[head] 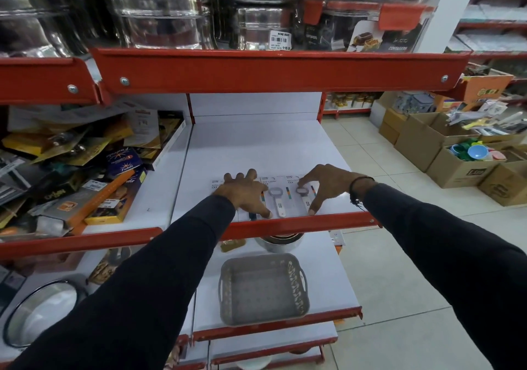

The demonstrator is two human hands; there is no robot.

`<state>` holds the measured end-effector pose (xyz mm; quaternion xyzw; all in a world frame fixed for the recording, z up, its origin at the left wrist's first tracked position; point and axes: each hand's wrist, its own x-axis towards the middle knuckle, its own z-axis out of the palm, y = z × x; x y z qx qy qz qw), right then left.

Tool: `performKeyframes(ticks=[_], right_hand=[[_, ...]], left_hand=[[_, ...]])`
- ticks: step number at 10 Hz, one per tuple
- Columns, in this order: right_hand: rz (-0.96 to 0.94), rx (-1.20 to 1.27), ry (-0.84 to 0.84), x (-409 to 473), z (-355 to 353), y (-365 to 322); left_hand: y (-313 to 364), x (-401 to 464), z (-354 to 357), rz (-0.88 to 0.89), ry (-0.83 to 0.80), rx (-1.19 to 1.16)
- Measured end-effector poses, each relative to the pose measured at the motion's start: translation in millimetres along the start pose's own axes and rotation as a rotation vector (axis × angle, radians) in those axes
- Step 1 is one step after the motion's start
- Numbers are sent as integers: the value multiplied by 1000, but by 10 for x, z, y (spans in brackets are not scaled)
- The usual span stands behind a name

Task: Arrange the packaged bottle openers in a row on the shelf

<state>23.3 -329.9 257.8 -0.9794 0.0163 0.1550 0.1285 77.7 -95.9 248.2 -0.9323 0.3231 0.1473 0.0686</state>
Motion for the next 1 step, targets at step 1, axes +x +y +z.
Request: performKeyframes(ticks=[1], right_hand=[[-41,54,113,-205,-76,-160]], left_hand=[[3,-145,10,8,147,-22]])
